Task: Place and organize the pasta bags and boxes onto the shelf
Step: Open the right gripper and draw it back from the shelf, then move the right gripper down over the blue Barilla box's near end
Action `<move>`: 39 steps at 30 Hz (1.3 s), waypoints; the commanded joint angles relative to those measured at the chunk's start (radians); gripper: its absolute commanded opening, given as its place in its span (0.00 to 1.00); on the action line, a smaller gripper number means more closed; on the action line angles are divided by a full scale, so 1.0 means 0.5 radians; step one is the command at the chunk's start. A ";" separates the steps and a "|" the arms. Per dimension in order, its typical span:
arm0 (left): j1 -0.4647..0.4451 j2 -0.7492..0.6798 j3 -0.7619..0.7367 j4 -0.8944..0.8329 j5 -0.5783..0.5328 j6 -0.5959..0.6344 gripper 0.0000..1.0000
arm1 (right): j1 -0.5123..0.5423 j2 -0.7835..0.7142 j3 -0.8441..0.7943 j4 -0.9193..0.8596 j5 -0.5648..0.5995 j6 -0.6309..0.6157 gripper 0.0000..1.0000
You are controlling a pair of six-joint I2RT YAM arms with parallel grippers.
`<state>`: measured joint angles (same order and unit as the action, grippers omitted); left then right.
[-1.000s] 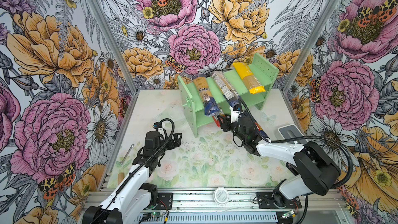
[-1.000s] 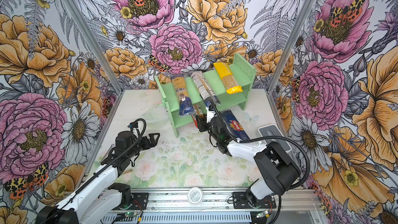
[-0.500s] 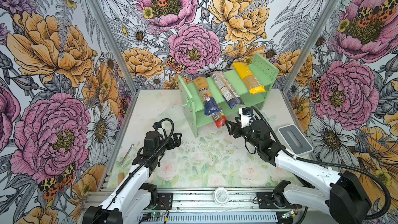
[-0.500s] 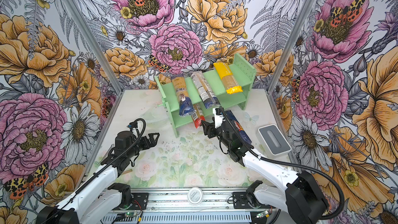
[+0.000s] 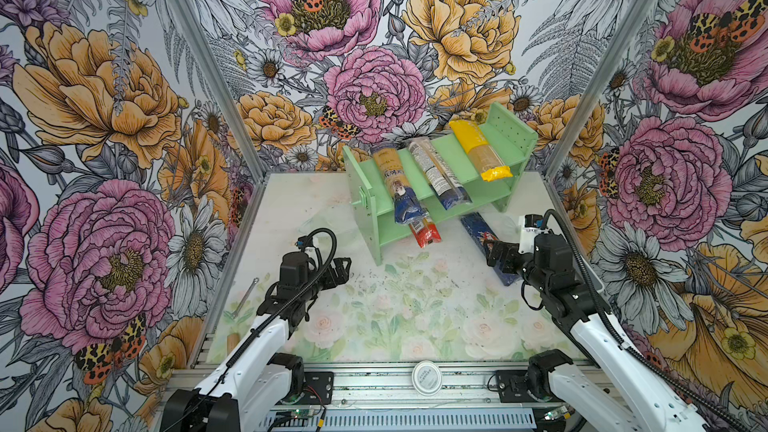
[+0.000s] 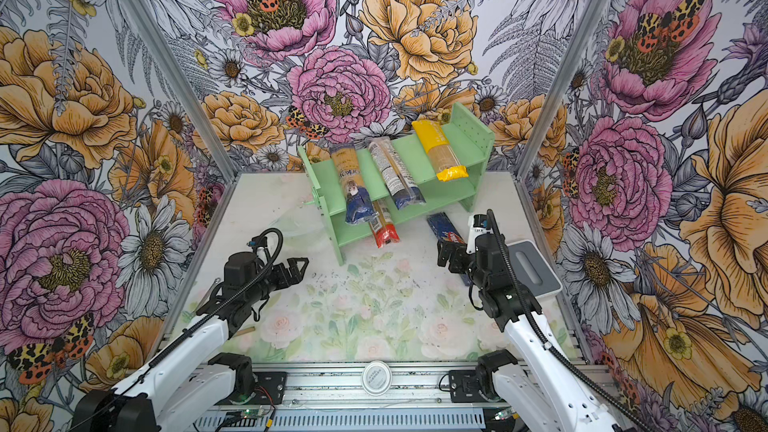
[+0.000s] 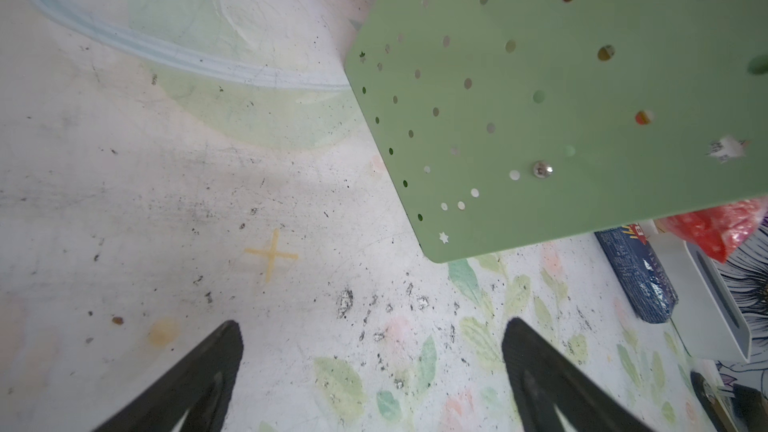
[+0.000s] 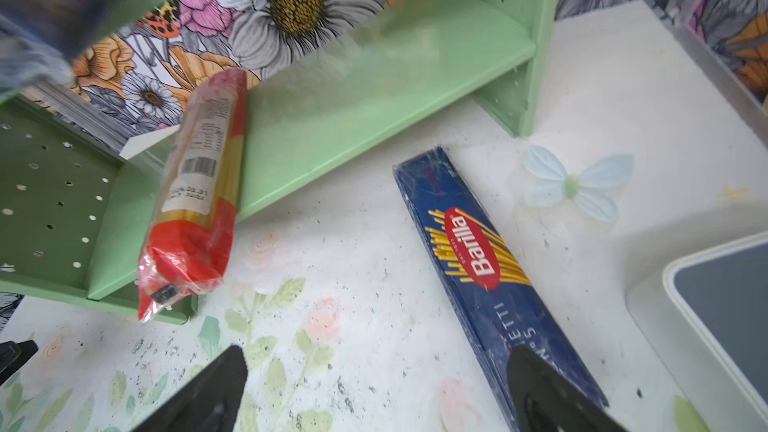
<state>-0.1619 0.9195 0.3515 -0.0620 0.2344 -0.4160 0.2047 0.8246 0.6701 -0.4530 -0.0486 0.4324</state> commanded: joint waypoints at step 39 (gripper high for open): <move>0.008 -0.118 0.046 -0.051 0.013 0.002 0.99 | -0.369 1.224 0.257 0.000 0.040 -0.102 0.99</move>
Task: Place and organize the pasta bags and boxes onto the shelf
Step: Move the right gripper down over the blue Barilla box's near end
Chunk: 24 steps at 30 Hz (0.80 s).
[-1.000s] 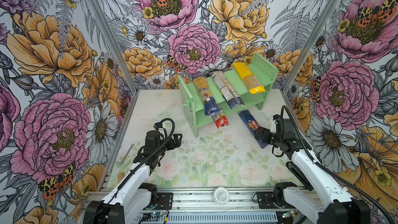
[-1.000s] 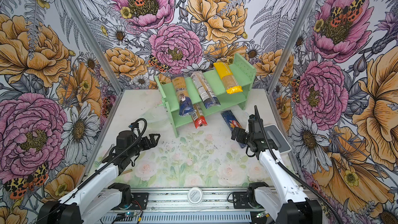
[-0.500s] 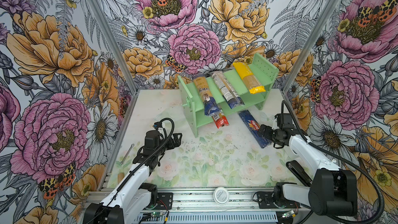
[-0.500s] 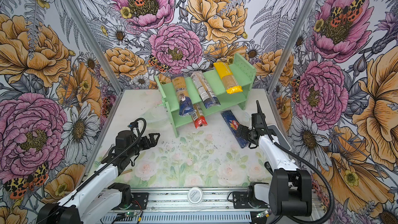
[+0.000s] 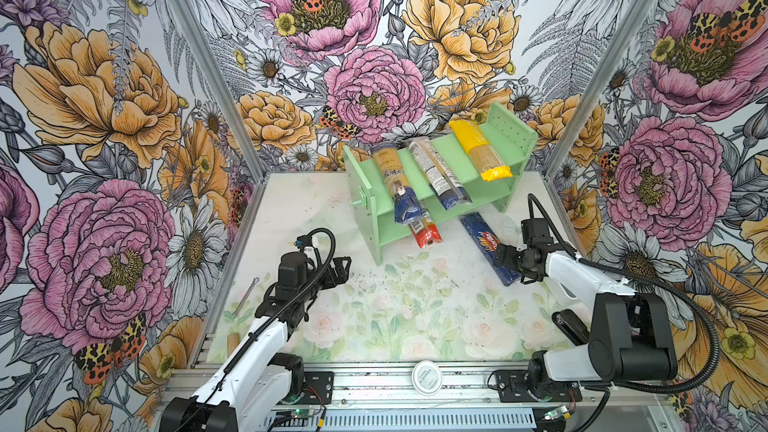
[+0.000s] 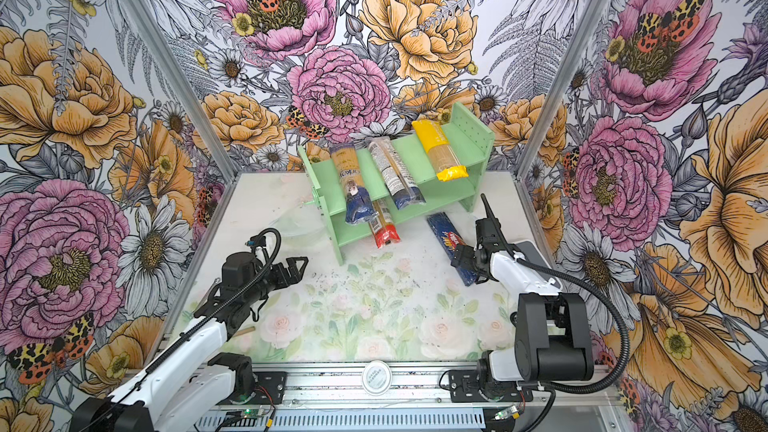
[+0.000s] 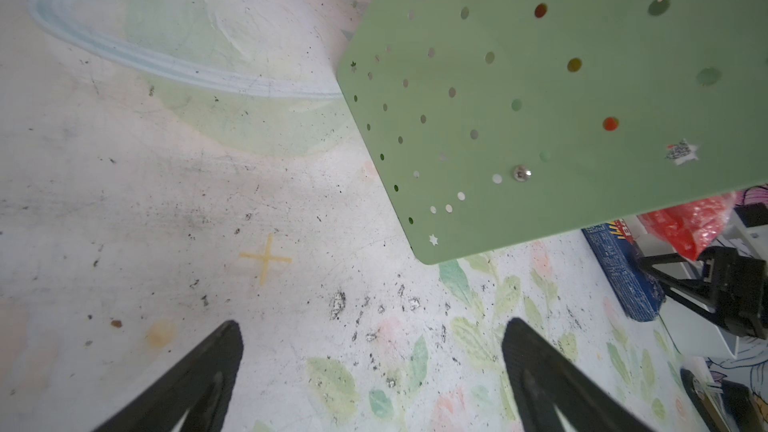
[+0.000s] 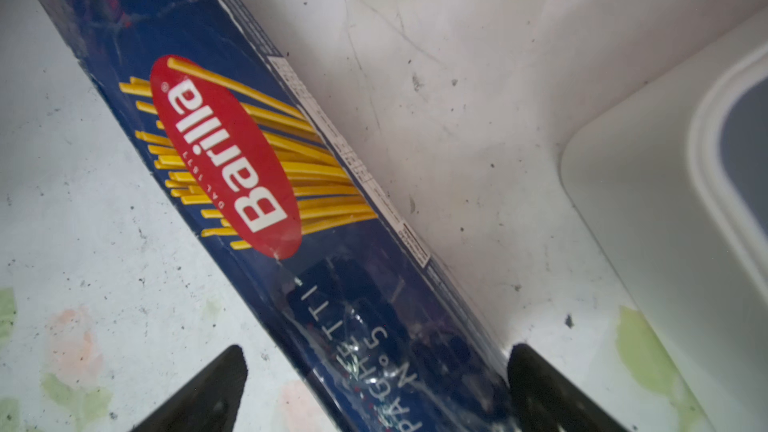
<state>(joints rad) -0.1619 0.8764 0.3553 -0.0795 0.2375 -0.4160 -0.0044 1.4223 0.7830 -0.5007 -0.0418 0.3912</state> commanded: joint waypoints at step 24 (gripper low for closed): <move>0.006 -0.001 0.019 0.028 0.019 -0.009 0.99 | 0.706 -0.204 -0.322 0.351 0.192 0.477 0.92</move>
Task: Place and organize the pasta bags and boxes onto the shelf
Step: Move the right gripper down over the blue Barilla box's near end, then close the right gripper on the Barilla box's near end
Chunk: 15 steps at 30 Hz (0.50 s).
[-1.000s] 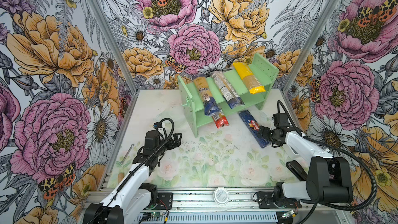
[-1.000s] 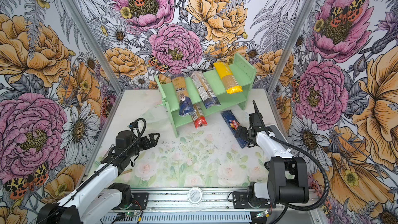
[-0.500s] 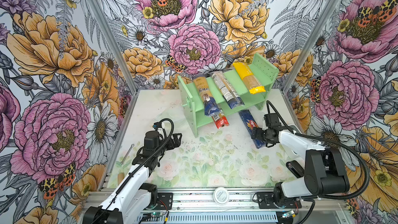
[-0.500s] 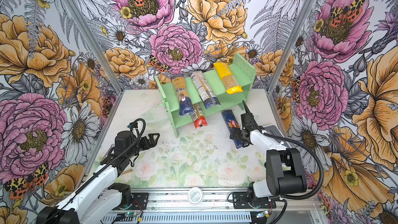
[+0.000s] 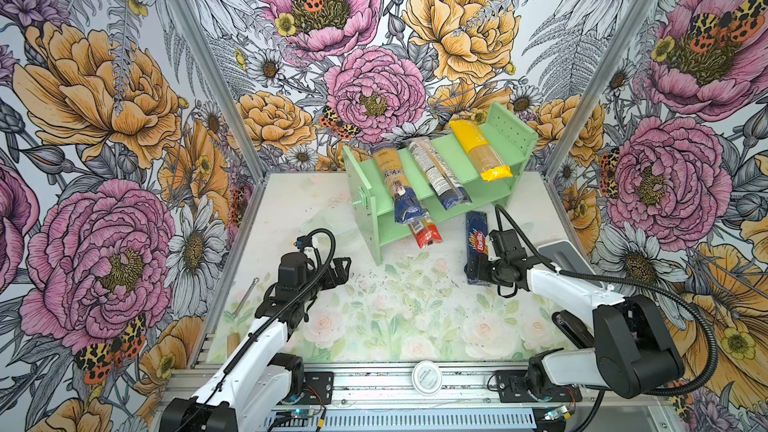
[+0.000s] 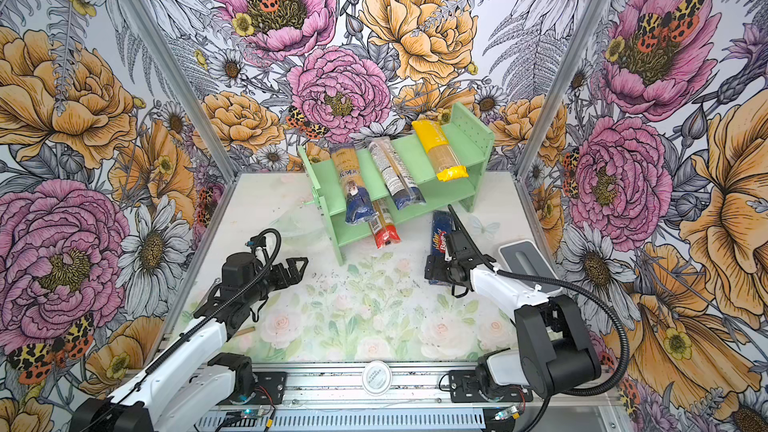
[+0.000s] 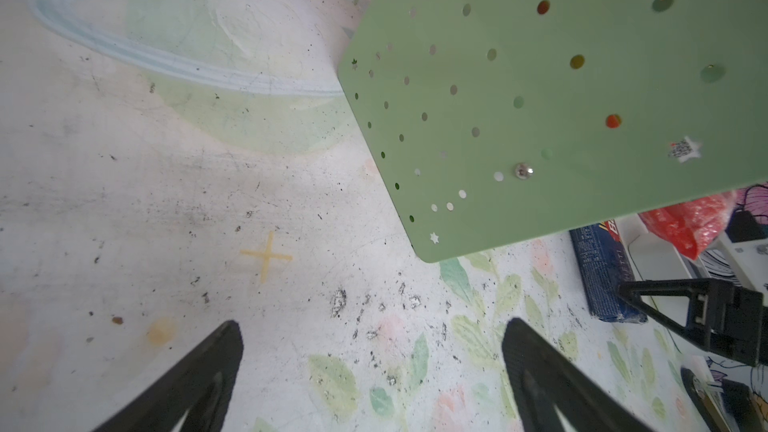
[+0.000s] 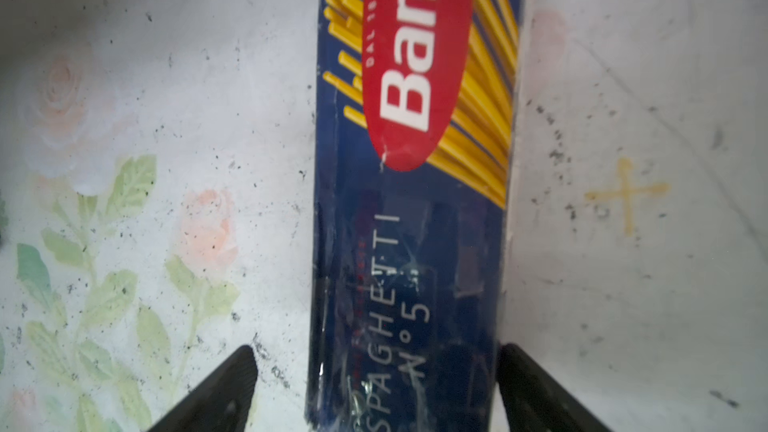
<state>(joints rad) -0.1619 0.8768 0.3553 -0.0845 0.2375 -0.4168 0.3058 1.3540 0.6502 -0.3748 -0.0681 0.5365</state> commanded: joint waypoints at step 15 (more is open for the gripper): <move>0.002 0.001 -0.005 0.070 0.016 -0.015 0.99 | 0.359 0.074 -0.239 0.517 0.819 0.425 0.92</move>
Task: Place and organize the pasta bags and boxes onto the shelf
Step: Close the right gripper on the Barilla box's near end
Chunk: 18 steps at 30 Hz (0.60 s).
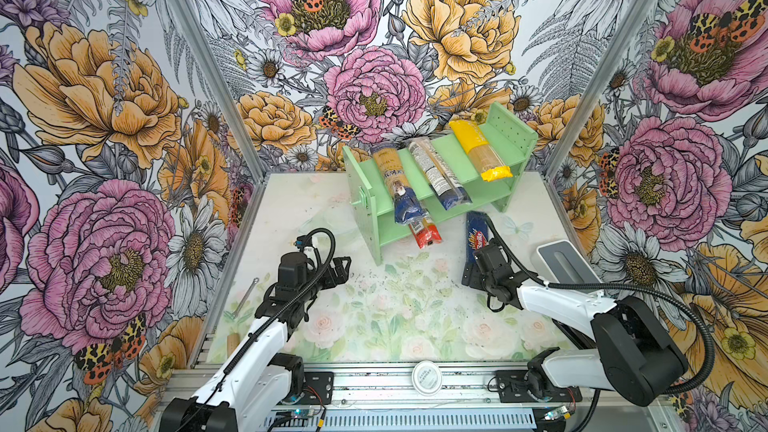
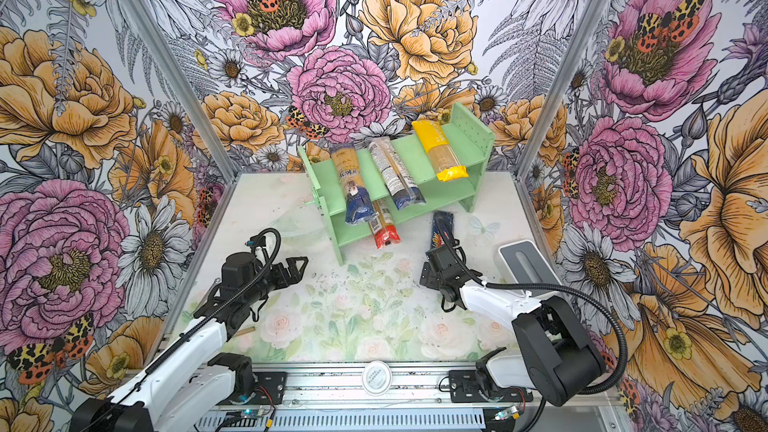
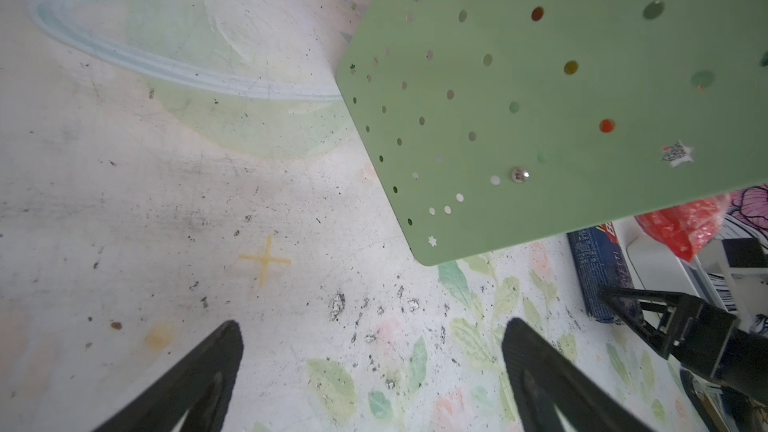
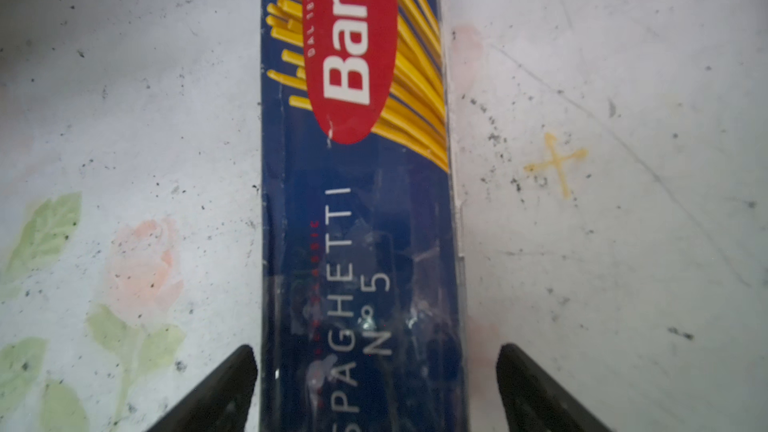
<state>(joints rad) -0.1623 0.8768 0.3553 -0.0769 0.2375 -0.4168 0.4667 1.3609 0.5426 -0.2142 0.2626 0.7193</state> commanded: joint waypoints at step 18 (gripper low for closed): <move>0.006 -0.014 -0.001 0.029 0.010 0.003 0.99 | 0.165 0.406 -0.002 0.499 0.226 0.126 0.62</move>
<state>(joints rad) -0.1619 0.8768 0.3550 -0.0776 0.2375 -0.4164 0.5385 1.5284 0.5396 0.0280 0.4171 0.7532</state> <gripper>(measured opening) 0.987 0.635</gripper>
